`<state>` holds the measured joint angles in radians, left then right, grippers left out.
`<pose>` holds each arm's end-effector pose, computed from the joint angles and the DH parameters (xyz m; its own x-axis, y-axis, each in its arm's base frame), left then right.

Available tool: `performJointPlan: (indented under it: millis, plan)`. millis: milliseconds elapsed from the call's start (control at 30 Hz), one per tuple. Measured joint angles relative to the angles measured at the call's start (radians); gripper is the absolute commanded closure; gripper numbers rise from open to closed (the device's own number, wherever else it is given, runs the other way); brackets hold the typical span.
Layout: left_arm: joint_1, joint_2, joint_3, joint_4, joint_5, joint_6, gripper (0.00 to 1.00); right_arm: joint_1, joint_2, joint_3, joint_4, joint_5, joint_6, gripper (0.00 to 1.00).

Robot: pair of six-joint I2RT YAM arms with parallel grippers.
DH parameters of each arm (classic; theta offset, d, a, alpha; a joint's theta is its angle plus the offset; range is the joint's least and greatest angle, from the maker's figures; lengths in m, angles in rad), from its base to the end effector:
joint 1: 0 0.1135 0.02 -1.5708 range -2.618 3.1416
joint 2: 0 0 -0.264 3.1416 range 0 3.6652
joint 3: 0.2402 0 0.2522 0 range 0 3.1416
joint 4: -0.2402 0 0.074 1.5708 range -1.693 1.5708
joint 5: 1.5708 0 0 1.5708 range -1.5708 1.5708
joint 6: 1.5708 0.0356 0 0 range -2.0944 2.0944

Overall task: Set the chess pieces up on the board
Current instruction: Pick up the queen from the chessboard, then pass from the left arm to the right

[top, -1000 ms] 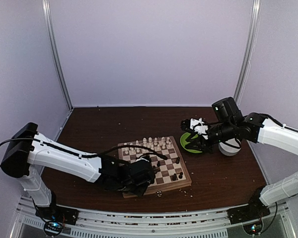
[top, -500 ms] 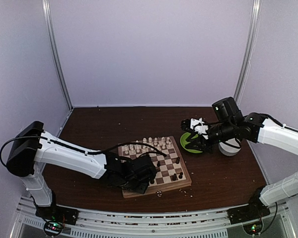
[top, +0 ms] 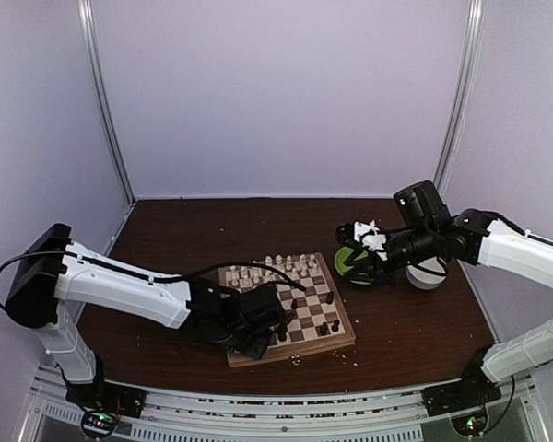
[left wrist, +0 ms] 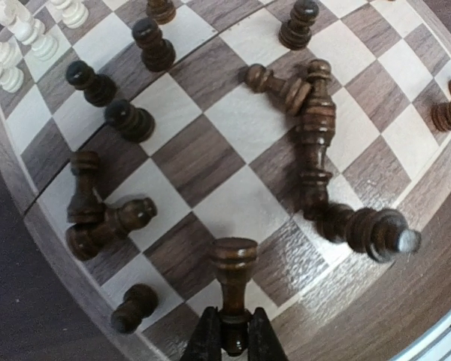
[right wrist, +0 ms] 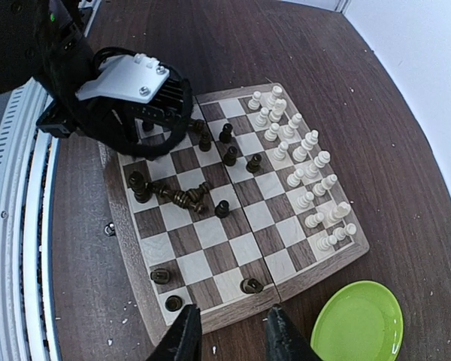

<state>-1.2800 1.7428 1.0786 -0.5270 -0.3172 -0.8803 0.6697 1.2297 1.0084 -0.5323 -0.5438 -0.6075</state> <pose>0.1067 -0.3178 0.1697 -0.8458 0.2714 -0.4593 0.3533 0.9300 -0.1012 0.1924 0.1758 0.2956 0.0316 -0.5980 -0.8008 -0.9853 0.1161 -0.1256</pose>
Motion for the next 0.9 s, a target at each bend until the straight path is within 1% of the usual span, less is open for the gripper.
performJointPlan:
  millis: [100,200,300,400,567,633,700,900]
  plan:
    - [0.016,-0.060,0.011,-0.060,0.016,0.061,1.00,0.000,0.000,0.003,-0.016,-0.037,-0.016,0.67]
    - [0.053,-0.122,0.052,-0.115,0.060,0.142,1.00,0.003,0.000,0.024,-0.063,-0.076,-0.040,0.62]
    - [0.093,-0.180,0.097,-0.150,0.141,0.229,1.00,0.026,-0.005,0.069,-0.111,-0.095,-0.079,0.60]
    - [0.135,-0.224,0.148,-0.185,0.253,0.305,1.00,0.093,-0.017,0.134,-0.157,-0.077,-0.122,0.60]
    - [0.200,-0.235,0.298,-0.238,0.454,0.404,1.00,0.258,0.000,0.264,-0.200,0.057,-0.185,0.60]
    - [0.216,-0.227,0.359,-0.262,0.525,0.431,1.00,0.312,0.019,0.294,-0.203,0.127,-0.210,0.58]
    - [0.224,-0.207,0.426,-0.284,0.604,0.458,1.00,0.341,0.045,0.311,-0.208,0.188,-0.225,0.57]
    - [0.225,-0.155,0.482,-0.319,0.757,0.488,1.00,0.403,0.123,0.341,-0.215,0.342,-0.258,0.56]
